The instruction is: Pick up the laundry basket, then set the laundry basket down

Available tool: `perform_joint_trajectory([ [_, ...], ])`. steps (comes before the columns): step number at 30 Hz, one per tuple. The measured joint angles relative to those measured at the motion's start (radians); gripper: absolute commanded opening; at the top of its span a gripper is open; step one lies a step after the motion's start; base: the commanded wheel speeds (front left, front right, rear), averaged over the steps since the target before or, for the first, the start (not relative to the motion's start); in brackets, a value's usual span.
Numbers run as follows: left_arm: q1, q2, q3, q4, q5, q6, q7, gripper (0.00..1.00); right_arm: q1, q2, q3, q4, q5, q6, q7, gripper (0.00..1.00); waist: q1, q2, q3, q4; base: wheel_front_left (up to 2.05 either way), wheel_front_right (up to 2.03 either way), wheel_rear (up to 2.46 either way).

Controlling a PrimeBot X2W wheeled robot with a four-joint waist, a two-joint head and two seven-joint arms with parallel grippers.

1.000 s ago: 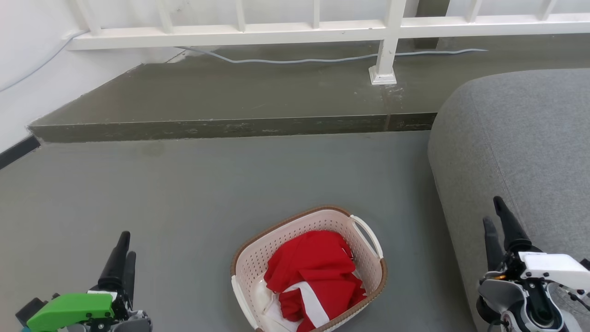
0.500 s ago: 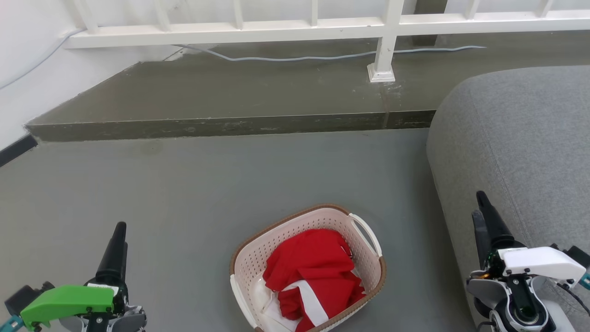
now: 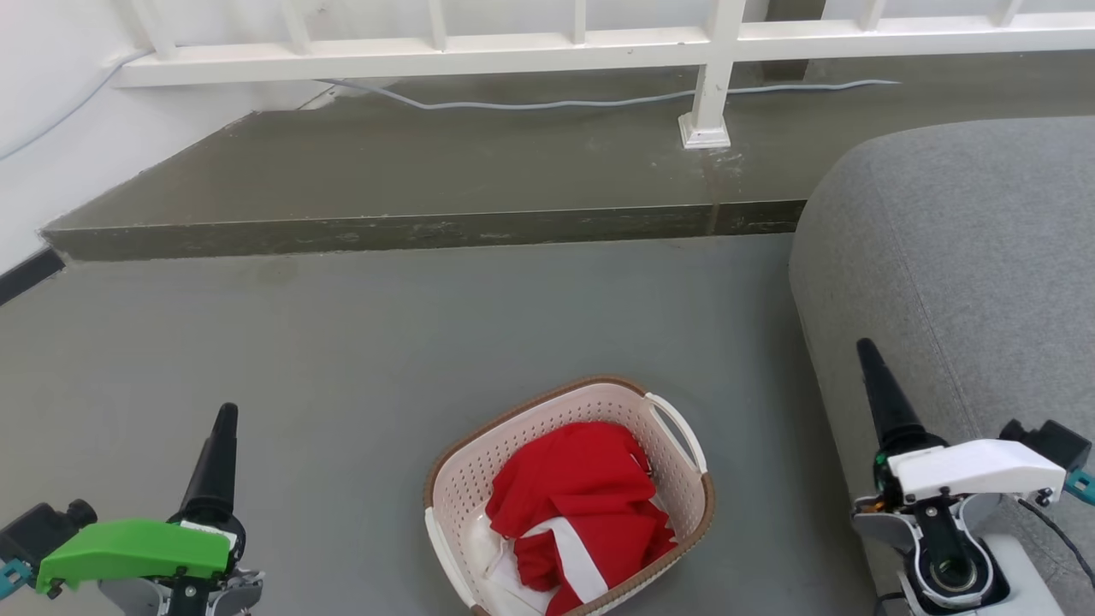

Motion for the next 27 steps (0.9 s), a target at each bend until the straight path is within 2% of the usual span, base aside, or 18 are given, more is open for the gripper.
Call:
perform_joint_trajectory([
  [16, 0.000, 0.063, -0.069, 0.011, 0.254, 0.000, -0.062, 1.00, -0.021, -0.028, 0.082, 0.002, -0.313, -0.002, -0.048, 1.00, 0.0000, 0.0000, 0.005, -0.003, 0.00, 0.00, 0.00],
  [27, -0.001, 0.064, -0.059, 0.003, 0.414, -0.001, -0.102, 1.00, -0.036, -0.031, 0.126, 0.012, -0.505, -0.038, -0.088, 1.00, 0.0000, 0.0000, 0.008, -0.005, 0.00, 0.00, 0.00],
])
